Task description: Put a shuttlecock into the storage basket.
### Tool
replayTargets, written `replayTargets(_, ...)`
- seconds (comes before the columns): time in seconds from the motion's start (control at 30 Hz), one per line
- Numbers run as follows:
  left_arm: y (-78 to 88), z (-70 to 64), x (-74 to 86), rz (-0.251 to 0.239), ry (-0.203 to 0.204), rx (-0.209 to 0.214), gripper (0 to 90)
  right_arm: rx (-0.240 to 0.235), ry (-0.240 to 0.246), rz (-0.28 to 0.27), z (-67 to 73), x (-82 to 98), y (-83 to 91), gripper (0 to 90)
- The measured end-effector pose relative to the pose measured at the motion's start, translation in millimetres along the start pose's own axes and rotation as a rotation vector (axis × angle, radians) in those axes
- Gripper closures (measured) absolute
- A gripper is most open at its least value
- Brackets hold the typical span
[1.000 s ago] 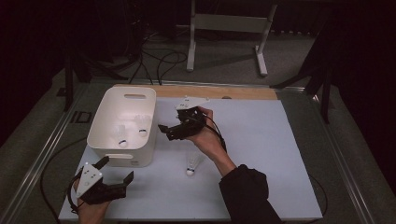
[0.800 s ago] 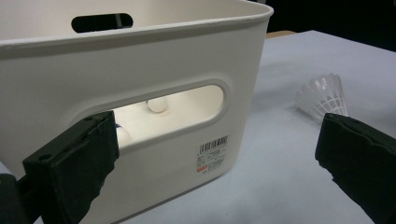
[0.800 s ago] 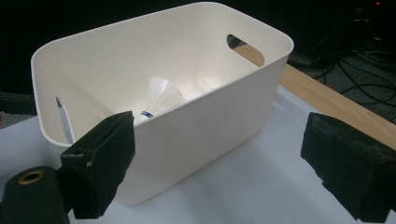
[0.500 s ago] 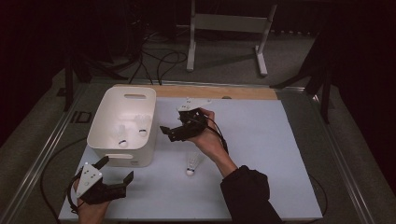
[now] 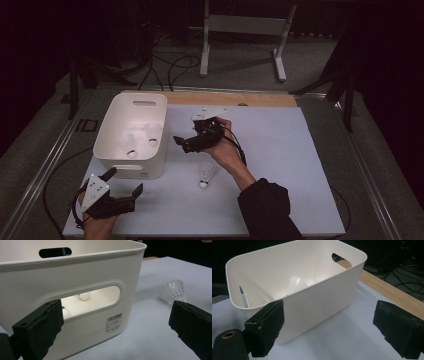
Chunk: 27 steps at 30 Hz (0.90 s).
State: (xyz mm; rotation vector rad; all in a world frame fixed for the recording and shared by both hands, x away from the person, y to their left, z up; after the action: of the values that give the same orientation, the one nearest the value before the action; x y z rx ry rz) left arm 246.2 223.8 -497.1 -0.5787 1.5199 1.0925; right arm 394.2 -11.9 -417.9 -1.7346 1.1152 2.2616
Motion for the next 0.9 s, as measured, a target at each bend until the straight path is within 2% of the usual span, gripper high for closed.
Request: replayTargets(0.9, 0.1, -0.1, 0.2, 0.006, -0.005, 0.001, 0.2, 0.001, -0.013, 0.004, -4.6, 13.1, 4.8, 9.9)
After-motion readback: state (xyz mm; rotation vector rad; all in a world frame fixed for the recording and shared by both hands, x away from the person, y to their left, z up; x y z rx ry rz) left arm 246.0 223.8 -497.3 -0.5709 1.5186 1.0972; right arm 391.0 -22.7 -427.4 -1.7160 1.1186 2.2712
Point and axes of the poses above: each handheld gripper's, and its own axes: y roughly backward along the jaws, x roughly out of its underside, z roughly to its left, the point moved 5 cm from there along -y, roughly forward along the jaws, and after that the axes turned 4 degrees about -y, right-handed, at the moved point
